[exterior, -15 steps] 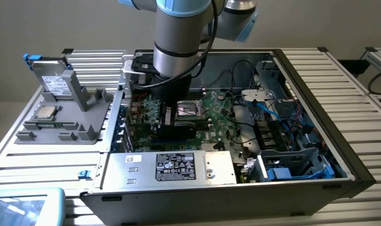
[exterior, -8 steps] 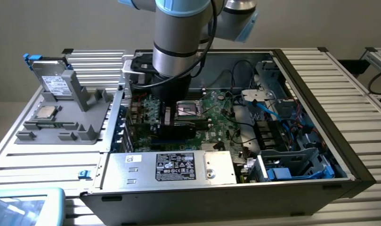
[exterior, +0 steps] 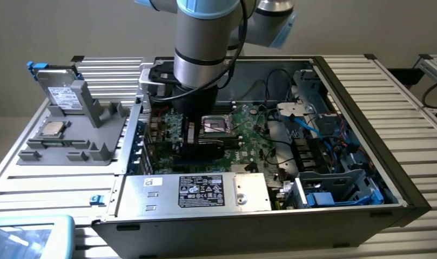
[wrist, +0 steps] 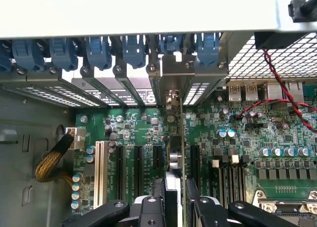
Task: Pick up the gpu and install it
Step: 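Insert the gpu into the slot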
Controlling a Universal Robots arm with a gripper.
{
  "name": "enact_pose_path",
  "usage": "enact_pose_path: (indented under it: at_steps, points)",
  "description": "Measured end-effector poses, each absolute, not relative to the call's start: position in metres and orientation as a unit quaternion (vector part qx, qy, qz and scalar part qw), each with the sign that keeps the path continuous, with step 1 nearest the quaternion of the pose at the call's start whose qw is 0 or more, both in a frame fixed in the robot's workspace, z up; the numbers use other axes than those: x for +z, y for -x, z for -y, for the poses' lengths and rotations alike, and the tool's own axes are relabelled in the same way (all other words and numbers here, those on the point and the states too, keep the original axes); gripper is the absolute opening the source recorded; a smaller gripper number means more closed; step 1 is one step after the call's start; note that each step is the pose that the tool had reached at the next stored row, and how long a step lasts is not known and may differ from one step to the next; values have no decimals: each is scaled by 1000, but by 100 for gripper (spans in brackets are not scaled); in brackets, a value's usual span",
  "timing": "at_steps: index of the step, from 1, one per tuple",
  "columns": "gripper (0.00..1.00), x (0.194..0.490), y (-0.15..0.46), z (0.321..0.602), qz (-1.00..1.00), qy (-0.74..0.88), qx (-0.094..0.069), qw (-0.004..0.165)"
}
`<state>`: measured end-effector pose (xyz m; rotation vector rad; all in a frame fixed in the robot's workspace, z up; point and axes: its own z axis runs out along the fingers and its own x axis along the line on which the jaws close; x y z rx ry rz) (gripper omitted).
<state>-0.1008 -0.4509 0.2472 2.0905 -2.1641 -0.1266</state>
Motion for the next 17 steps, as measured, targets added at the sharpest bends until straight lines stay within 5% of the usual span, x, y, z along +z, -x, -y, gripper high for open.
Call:
enact_pose_path:
  at_steps: [17]
  points:
    - [27,244,99,451,717,-693,-42,65]
